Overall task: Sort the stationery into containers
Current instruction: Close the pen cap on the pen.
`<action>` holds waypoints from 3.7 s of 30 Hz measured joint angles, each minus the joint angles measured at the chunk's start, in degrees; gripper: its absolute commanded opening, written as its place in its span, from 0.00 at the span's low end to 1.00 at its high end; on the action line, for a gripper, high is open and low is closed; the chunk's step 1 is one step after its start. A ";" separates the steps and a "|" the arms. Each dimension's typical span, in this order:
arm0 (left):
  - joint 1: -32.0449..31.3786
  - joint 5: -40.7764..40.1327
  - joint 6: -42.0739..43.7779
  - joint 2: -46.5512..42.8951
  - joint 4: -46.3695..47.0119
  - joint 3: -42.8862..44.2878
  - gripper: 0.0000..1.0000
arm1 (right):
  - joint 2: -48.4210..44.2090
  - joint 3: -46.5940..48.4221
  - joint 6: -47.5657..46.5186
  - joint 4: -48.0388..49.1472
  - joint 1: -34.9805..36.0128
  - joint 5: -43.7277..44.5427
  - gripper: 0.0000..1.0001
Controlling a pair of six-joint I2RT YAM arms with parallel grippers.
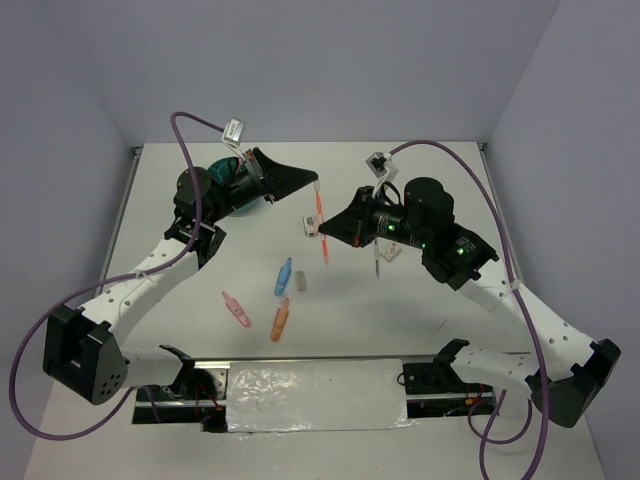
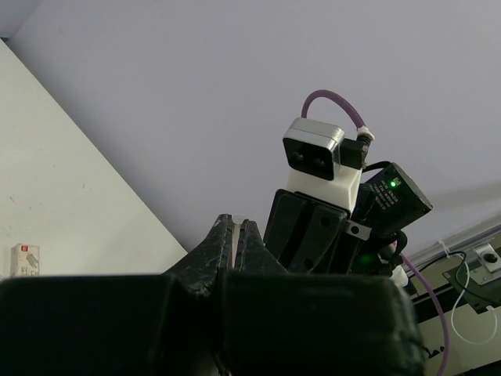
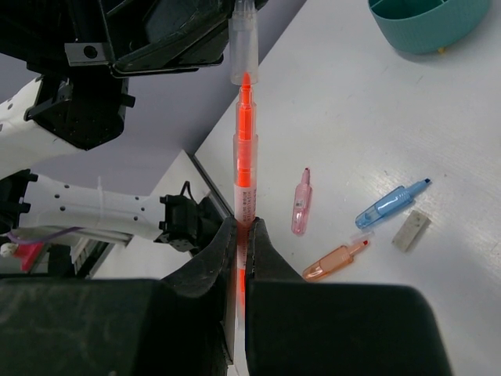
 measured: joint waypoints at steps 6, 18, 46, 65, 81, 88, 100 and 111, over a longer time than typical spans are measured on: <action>0.00 0.33 0.00 0.17 0.13 0.00 0.00 | 0.11 0.31 0.00 -0.46 0.00 1.36 0.00; -0.11 0.87 0.17 0.22 0.11 0.00 0.00 | 1.36 3.30 -0.20 -1.77 0.00 1.95 0.00; -2.73 1.75 10.54 -0.15 -12.98 7.82 0.00 | 5.53 10.10 -7.41 1.55 -0.11 2.71 0.00; -2.84 5.31 9.31 0.13 -6.21 8.57 0.59 | 7.65 8.63 -4.24 6.34 -0.31 -7.50 0.00; 0.46 2.01 15.32 -0.20 -16.57 18.73 0.71 | 6.97 7.23 -5.14 5.53 -0.31 -7.78 0.00; 0.44 2.27 14.97 1.46 -17.09 18.97 0.63 | 6.49 7.26 -5.79 4.85 -0.31 -7.78 0.00; 0.07 3.91 13.27 1.77 -15.76 18.21 0.21 | 7.28 10.14 -6.51 1.73 -0.31 -7.74 0.00; -2.19 -3.91 14.40 0.04 -13.88 15.85 0.00 | 15.26 24.17 -10.19 -12.26 -0.48 -7.82 0.00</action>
